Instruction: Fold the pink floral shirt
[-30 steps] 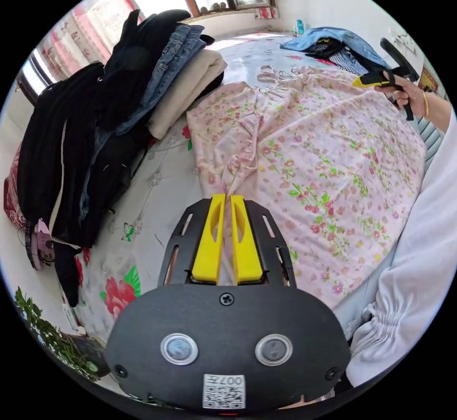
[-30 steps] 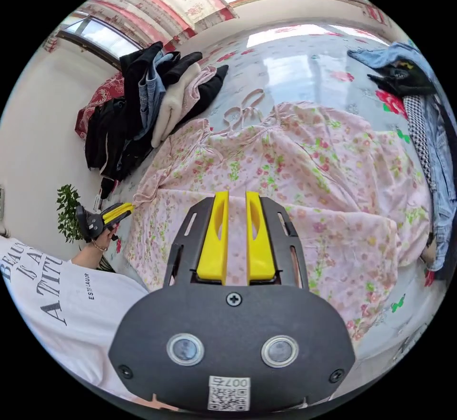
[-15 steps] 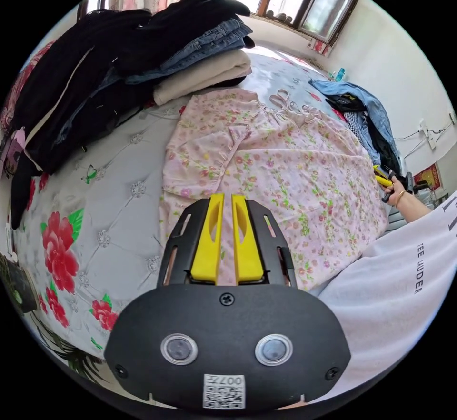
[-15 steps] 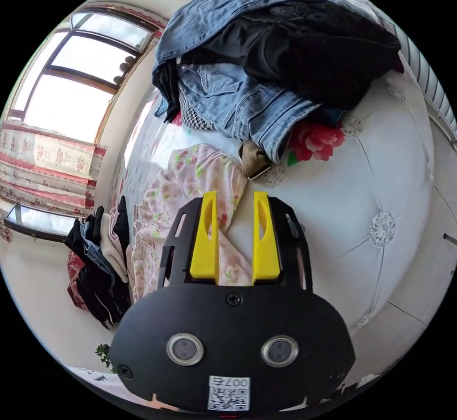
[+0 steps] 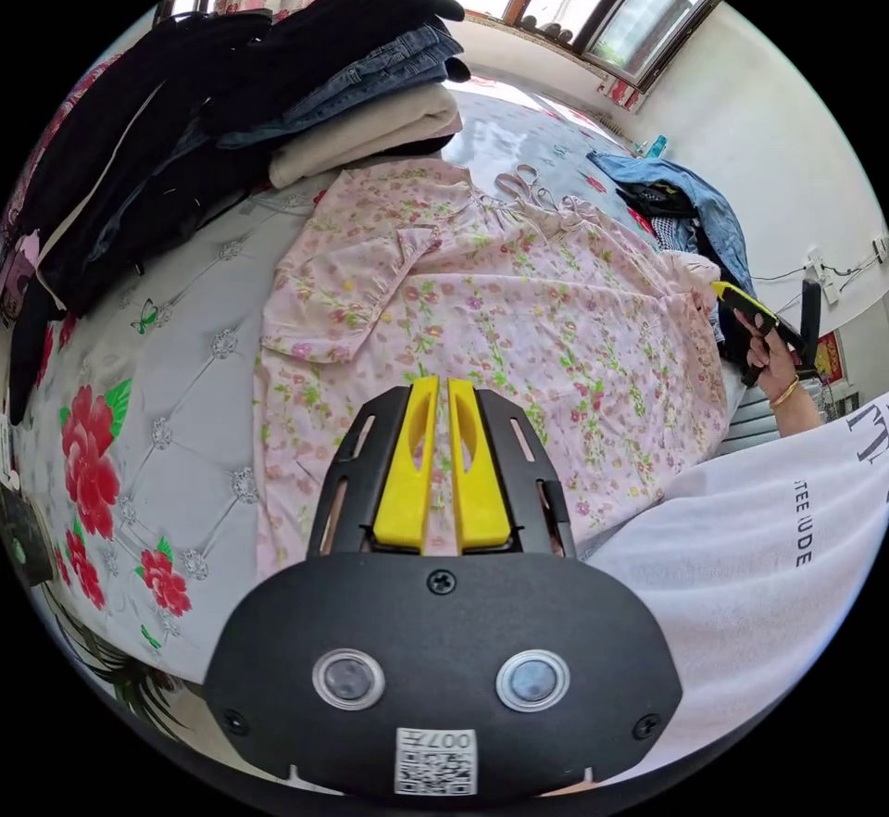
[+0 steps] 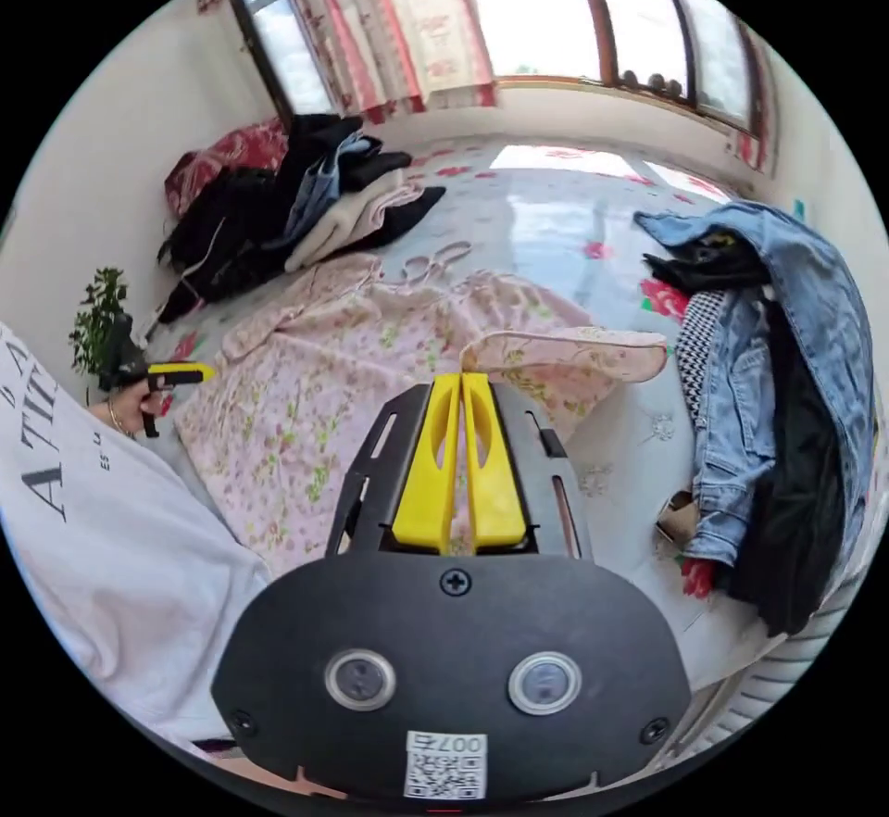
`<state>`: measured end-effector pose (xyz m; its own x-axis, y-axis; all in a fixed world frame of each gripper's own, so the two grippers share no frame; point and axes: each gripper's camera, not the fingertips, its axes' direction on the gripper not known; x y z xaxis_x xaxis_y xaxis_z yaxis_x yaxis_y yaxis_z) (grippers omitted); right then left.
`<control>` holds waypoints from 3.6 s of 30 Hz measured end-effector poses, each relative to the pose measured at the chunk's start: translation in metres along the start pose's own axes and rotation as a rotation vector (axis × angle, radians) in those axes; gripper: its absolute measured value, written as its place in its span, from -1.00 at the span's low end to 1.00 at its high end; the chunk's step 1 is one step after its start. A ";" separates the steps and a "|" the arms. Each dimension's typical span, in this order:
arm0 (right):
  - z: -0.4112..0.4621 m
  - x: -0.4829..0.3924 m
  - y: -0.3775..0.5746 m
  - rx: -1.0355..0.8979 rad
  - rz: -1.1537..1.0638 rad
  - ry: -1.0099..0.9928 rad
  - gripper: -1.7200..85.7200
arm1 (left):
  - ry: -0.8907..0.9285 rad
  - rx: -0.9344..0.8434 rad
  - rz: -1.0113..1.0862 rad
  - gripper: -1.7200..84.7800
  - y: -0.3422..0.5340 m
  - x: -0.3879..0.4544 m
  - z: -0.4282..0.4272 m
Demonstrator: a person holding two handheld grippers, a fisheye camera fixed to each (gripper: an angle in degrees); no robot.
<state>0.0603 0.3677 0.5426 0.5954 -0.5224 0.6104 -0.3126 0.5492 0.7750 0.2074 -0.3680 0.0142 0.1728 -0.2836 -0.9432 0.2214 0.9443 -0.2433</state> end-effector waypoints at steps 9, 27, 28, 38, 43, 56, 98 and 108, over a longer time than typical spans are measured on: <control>0.145 -0.216 -0.004 -0.309 -0.396 0.062 -0.90 | 0.017 -0.022 0.079 -0.96 -0.005 0.022 0.005; 0.268 -0.270 -0.189 -0.236 -0.192 -0.184 -0.87 | -0.059 0.094 0.102 -0.82 -0.161 -0.053 0.020; 0.272 -0.283 -0.199 -0.242 -0.252 -0.144 -0.88 | -0.047 0.092 0.082 -0.82 -0.172 -0.062 0.026; 0.312 -0.204 -0.326 -0.285 -0.187 0.117 -0.80 | -0.095 -0.050 0.019 -0.62 -0.230 -0.115 0.096; 0.367 -0.212 -0.370 -0.388 -0.233 0.109 -0.89 | -0.219 -0.015 0.127 -0.87 -0.238 -0.081 0.114; 0.127 -0.218 -0.374 0.004 -0.113 -0.065 -0.97 | 0.053 0.369 0.162 -0.98 -0.166 -0.098 -0.037; -0.101 0.001 -0.054 0.126 1.034 -0.124 -0.63 | 0.131 0.109 -0.433 -0.84 0.129 -0.119 -0.078; -0.104 -0.008 -0.071 0.064 0.883 -0.039 -0.67 | 0.177 0.128 -0.597 -0.84 0.129 -0.116 -0.081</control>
<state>0.1544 0.4006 0.4656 0.0916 0.0523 0.9944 -0.6874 0.7258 0.0251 0.1380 -0.1998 0.0740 -0.1751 -0.7129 -0.6791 0.3454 0.6014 -0.7204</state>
